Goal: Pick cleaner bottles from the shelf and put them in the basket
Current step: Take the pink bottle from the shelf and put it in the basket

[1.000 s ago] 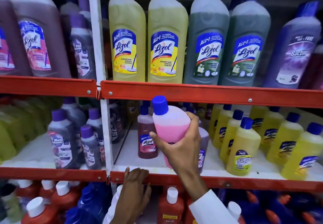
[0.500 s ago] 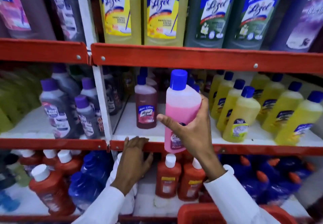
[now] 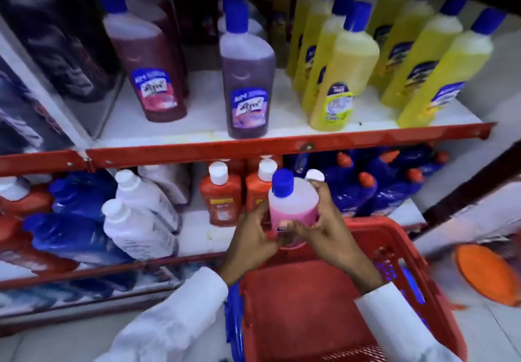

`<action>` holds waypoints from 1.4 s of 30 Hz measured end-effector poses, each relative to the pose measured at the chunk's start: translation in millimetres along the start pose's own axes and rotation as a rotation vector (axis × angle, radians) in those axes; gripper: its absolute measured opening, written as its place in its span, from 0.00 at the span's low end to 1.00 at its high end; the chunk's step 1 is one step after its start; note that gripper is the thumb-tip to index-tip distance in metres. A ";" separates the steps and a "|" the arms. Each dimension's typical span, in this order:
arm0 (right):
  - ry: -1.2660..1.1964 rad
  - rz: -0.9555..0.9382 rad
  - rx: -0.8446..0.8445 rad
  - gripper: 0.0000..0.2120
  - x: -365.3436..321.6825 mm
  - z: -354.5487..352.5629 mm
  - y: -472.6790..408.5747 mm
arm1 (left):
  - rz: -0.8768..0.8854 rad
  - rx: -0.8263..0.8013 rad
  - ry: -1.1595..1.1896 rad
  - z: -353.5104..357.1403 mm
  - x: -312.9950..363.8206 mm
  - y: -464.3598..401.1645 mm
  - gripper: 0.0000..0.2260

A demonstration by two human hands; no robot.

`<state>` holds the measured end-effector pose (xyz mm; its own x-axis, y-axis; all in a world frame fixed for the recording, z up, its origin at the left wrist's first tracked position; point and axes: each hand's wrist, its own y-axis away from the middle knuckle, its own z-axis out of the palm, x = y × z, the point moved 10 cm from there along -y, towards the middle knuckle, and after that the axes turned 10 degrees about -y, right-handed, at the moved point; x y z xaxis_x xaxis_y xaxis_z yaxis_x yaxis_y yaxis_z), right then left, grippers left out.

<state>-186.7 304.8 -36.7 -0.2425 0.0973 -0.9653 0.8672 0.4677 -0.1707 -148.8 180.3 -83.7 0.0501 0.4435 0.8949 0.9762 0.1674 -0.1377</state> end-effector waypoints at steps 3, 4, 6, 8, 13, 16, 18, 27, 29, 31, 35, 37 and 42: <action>0.110 0.058 -0.073 0.33 48.1 -11.7 9.7 | -0.121 -0.042 -0.060 41.9 -45.0 6.6 0.31; 0.136 0.087 -0.095 0.32 66.8 -15.4 12.5 | -0.161 -0.054 -0.097 54.6 -59.4 8.2 0.31; 0.191 0.157 -0.116 0.31 103.6 -21.0 19.1 | -0.236 -0.088 -0.164 76.3 -85.7 11.8 0.30; 0.223 0.251 -0.135 0.29 139.1 -23.7 25.8 | -0.301 -0.099 -0.210 96.1 -109.6 14.5 0.27; 0.234 0.458 -0.211 0.22 205.0 -17.2 36.6 | -0.499 -0.046 -0.291 127.9 -160.3 29.2 0.14; 0.311 0.378 -0.272 0.18 201.5 -0.6 19.6 | -0.577 -0.055 -0.330 137.7 -181.8 36.1 0.17; 0.175 0.443 -0.262 0.18 201.6 4.6 17.0 | -0.617 -0.090 -0.338 141.9 -192.1 38.5 0.18; 0.358 0.469 -0.305 0.19 235.9 -2.9 35.5 | -0.705 -0.201 -0.468 129.0 -177.7 42.5 0.15; 0.417 0.437 -0.319 0.19 225.4 -6.0 32.5 | -0.673 -0.230 -0.558 114.8 -162.5 41.6 0.14; 0.482 0.398 -0.325 0.20 204.3 -11.7 26.8 | -0.615 -0.269 -0.645 98.1 -136.6 33.9 0.13; 0.438 0.274 -0.214 0.13 125.5 -20.3 -1.6 | -0.483 -0.306 -0.717 50.4 -68.3 16.0 0.11; 0.377 0.186 -0.151 0.11 75.4 -19.5 -21.4 | -0.323 -0.235 -0.804 16.0 -23.2 5.7 0.18; 0.164 -0.113 0.087 0.08 -55.4 -14.1 -65.3 | 0.113 0.282 -0.890 -90.2 94.6 -23.2 0.09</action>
<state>-236.0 281.2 30.7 -0.4021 0.1936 -0.8949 0.8628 0.4072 -0.2996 -147.7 139.0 42.5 -0.1522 0.9607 0.2322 0.8823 0.2379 -0.4061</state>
